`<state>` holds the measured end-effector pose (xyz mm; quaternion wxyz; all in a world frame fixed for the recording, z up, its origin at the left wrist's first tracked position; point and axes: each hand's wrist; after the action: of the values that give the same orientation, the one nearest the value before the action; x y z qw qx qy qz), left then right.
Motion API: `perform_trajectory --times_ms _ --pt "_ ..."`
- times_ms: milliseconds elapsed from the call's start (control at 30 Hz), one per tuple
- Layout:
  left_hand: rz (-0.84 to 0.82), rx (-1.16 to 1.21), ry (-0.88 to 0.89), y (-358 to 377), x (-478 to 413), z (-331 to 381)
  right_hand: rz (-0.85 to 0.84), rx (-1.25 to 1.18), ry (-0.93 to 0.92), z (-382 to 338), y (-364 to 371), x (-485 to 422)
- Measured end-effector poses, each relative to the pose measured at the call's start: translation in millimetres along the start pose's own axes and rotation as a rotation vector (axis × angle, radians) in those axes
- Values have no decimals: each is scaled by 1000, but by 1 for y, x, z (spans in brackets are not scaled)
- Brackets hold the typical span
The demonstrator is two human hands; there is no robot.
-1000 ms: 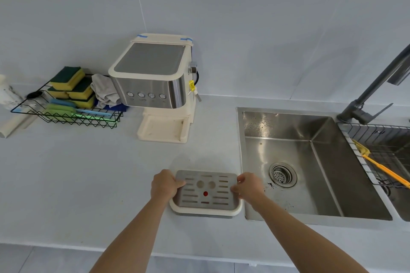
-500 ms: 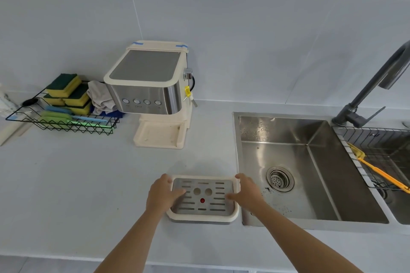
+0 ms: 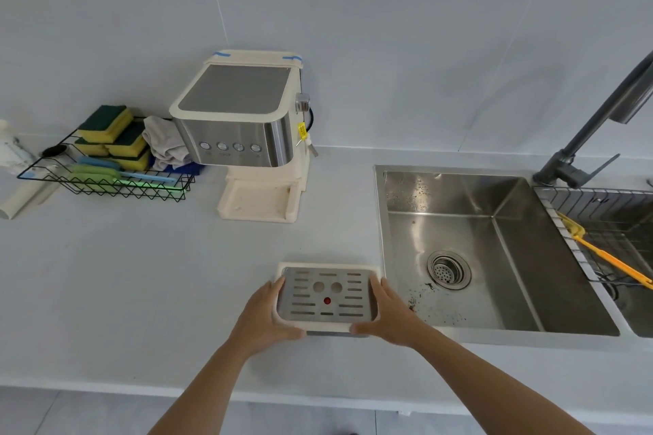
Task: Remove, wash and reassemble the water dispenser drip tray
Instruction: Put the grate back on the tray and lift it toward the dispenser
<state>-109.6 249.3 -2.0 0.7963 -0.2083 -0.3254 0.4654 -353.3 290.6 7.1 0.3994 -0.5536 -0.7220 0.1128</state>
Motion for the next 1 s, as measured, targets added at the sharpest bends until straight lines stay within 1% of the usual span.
perform_trajectory --times_ms 167,300,467,667,1000 --pt "-3 -72 12 8 0 -3 19 53 31 0 11 1" --pt "55 -150 -23 10 -3 -3 65 89 61 1 18 -1" --pt "66 -166 -50 9 -6 -3 65 67 55 -1 16 -5" --pt "120 -98 -36 -8 -15 5 82 16 -10 -14 -4 -17" --pt "224 -15 -31 -74 -30 23 99 -21 -181 -74 -38 -54"
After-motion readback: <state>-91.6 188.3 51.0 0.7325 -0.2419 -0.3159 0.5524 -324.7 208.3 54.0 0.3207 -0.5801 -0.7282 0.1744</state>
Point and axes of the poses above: each hand's wrist, its own x-axis away from the middle knuckle, its own y-axis out of the palm, z = x × y, and after that the axes turned 3 degrees about -x, right-handed
